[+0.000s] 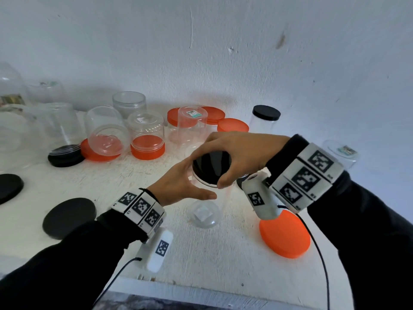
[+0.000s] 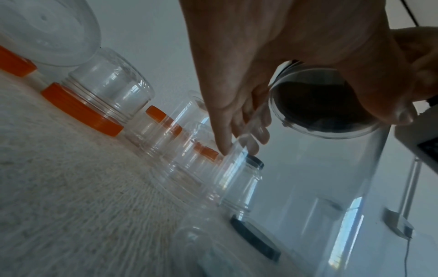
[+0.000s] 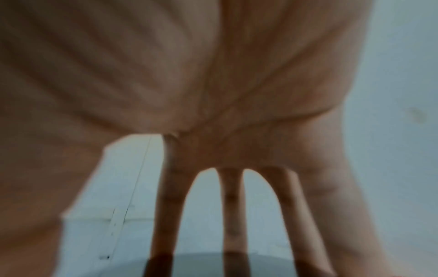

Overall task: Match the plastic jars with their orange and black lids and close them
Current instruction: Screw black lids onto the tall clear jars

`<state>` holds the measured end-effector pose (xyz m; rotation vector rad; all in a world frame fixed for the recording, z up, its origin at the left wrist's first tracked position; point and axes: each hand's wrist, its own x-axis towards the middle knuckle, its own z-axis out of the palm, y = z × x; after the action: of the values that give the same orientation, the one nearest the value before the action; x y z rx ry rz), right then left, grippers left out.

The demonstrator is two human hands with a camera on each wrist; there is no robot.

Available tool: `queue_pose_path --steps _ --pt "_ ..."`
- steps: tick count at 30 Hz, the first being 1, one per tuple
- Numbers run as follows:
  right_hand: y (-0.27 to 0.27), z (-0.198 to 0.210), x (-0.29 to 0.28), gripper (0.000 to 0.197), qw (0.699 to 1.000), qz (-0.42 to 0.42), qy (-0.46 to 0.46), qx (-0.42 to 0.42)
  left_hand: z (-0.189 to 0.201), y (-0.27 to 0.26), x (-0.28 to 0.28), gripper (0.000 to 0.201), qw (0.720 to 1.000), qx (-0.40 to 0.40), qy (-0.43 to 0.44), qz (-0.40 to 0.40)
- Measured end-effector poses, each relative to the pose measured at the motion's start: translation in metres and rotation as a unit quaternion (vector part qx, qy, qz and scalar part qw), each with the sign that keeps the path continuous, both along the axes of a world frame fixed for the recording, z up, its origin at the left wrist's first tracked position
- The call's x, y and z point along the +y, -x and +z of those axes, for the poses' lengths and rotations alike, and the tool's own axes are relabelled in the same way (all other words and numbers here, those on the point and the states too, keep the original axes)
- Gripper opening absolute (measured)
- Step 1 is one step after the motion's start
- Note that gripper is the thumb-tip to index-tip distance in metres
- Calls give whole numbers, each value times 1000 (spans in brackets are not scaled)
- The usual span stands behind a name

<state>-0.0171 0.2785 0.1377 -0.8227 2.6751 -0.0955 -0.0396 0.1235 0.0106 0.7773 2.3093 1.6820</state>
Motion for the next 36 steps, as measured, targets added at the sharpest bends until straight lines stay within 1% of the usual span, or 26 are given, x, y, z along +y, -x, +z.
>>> queue_pose_path --steps 2,4,7,9,10,11,12,13,14,15,16,17,19,21,23,24,25,27,28,29,31,33,35,36 --pt "3 -5 -3 63 999 -12 9 49 0 -1 1 79 1000 1 -3 6" --pt "4 -14 -8 55 991 -33 13 128 -4 -2 3 84 1000 -7 -19 15" --pt "-1 -28 -17 60 968 -88 5 236 -7 -5 4 91 999 1 -23 34" --pt "-4 -28 -19 65 960 -98 -41 261 -6 -5 4 90 999 2 -22 35" --pt "-5 -26 -18 68 960 -92 -65 255 -4 -5 4 89 999 -1 -20 32" --pt "-4 -22 -16 70 966 -81 -80 230 -3 -5 3 89 999 -4 -17 28" --pt "-3 -16 -12 68 979 -62 -74 178 -2 -5 3 88 1000 -3 -13 24" --pt "-2 -9 -9 65 992 -39 -52 105 -2 -5 3 87 1000 1 -8 24" --pt "-2 -4 -6 64 999 -18 -32 38 -1 -5 3 86 1000 7 -3 23" --pt "-1 -1 -4 66 1000 -6 -23 0 -1 -6 3 84 1000 11 -1 22" --pt "1 -3 -3 66 1000 -9 -17 -7 -1 -5 3 84 1000 13 -1 21" --pt "3 -7 -3 64 1000 -25 -8 14 -2 -5 3 85 1000 12 -2 20" --pt "2 -18 -8 58 992 -63 4 109 -4 -4 3 91 1000 5 -4 26" --pt "0 -28 -14 61 977 -89 -13 191 -6 -4 4 96 1000 -3 -10 29" --pt "-2 -28 -14 67 970 -95 -41 220 -6 -4 4 96 999 -5 -13 32" --pt "-2 -25 -12 69 973 -87 -56 205 -6 -4 4 94 999 -7 -11 32" --pt "-2 -19 -8 67 983 -70 -55 159 -6 -4 4 92 999 -5 -5 31" --pt "-4 -7 -1 65 999 -27 -17 22 -5 -3 4 89 999 8 11 32" --pt "-4 -4 0 67 1000 -12 -1 -14 -5 -4 4 89 999 15 14 32" --pt "-4 -3 1 67 1000 -8 5 -18 -5 -3 4 88 999 19 12 33" --pt "-4 -8 -3 61 999 -32 7 41 -5 -4 5 86 999 18 7 33" --pt "-5 -16 -9 57 990 -55 -1 131 -7 -4 5 84 999 13 3 36" --pt "-7 -21 -15 59 976 -69 -12 204 -8 -4 5 83 999 7 2 37" --pt "-6 -21 -16 61 973 -75 -19 219 -7 -4 4 83 999 4 1 37"
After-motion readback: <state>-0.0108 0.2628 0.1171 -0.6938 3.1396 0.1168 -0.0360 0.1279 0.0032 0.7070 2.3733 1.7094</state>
